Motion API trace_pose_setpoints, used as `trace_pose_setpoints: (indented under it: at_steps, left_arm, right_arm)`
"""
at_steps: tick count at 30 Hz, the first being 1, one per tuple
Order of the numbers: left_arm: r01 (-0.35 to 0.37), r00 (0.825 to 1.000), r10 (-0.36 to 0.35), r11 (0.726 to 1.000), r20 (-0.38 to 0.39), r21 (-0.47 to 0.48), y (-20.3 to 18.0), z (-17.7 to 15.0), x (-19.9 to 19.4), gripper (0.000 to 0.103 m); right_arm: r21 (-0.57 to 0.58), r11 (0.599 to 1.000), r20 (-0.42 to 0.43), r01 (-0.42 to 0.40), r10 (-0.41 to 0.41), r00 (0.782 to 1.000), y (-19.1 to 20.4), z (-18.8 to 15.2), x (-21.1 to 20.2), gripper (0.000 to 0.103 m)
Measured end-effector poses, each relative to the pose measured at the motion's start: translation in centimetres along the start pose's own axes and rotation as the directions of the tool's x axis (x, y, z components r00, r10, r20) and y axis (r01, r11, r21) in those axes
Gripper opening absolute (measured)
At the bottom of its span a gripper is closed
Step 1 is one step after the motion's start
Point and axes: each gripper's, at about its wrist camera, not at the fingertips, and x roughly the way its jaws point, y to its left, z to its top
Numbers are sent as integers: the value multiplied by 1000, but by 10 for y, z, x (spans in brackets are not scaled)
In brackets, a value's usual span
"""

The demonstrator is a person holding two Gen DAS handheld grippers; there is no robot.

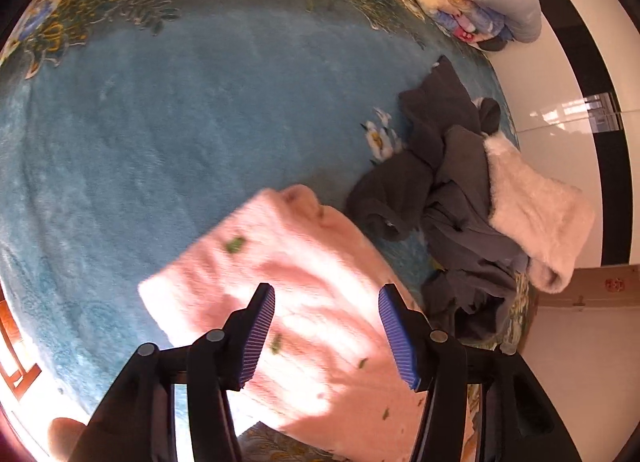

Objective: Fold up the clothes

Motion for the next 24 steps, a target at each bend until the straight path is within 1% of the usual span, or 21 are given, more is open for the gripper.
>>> trace_pose_setpoints:
  at_steps: [1, 2, 3, 5, 6, 7, 8, 9, 11, 13, 16, 18, 19, 21, 22, 23, 24]
  left_arm:
    - [-9, 1000, 9, 1000, -14, 14, -11, -1, 11, 58]
    - [-18, 999, 19, 999, -28, 28, -22, -2, 21, 58]
    - [-35, 999, 36, 999, -40, 29, -30, -3, 33, 58]
    - [-68, 996, 68, 998, -60, -11, -37, -7, 55, 58]
    - [-87, 994, 84, 996, -73, -33, -38, -8, 66, 58]
    - [-106, 991, 101, 993, -87, -55, -39, -8, 76, 58]
    - [-124, 989, 118, 990, -91, -70, -40, -7, 83, 58]
    - [-142, 987, 135, 986, -92, -82, -40, -6, 90, 58]
    - [-164, 984, 156, 981, -81, -104, -40, -3, 95, 58]
    - [-179, 982, 170, 976, -80, -123, -39, 1, 98, 58]
    - [-219, 974, 208, 966, -91, -140, -38, 7, 103, 56]
    - [-246, 967, 234, 958, -99, -148, -37, 11, 107, 54]
    - [-259, 964, 246, 954, -102, -151, -35, 12, 108, 52]
    - [-273, 959, 256, 948, -119, -162, -31, 14, 110, 46]
    - [-278, 958, 259, 946, -125, -167, -29, 15, 111, 43]
    - [-280, 957, 260, 945, -129, -172, -27, 15, 111, 42]
    - [-281, 956, 260, 943, -131, -177, -24, 15, 111, 37]
  right_arm:
    - [-26, 998, -15, -60, 60, 998, 13, -3, 1, 48]
    - [-79, 992, -91, -101, 93, 991, 31, -11, 11, 49]
    - [-132, 981, -178, -142, 118, 977, 50, -20, 22, 49]
    - [-189, 961, -311, -201, 135, 941, 83, -45, 46, 49]
    - [-189, 957, -349, -218, 142, 926, 96, -57, 56, 49]
    - [-184, 958, -369, -219, 139, 919, 106, -66, 65, 49]
    - [-186, 963, -391, -197, 112, 914, 115, -76, 74, 49]
    - [-184, 970, -416, -156, 67, 907, 122, -85, 85, 49]
    - [-123, 986, -460, -111, 42, 887, 126, -93, 102, 49]
    - [-77, 995, -468, -65, 22, 884, 127, -97, 109, 49]
    - [-100, 995, -437, 11, -54, 898, 133, -93, 115, 49]
    - [-97, 994, -448, 54, -92, 889, 134, -92, 123, 49]
    - [-90, 994, -466, 67, -102, 879, 132, -90, 128, 48]
    - [-80, 992, -494, 99, -126, 860, 127, -91, 137, 32]
    - [-74, 991, -498, 108, -130, 857, 124, -91, 139, 28]
    - [-68, 991, -500, 115, -134, 856, 121, -91, 141, 24]
    - [-63, 992, -503, 113, -129, 854, 119, -91, 142, 22]
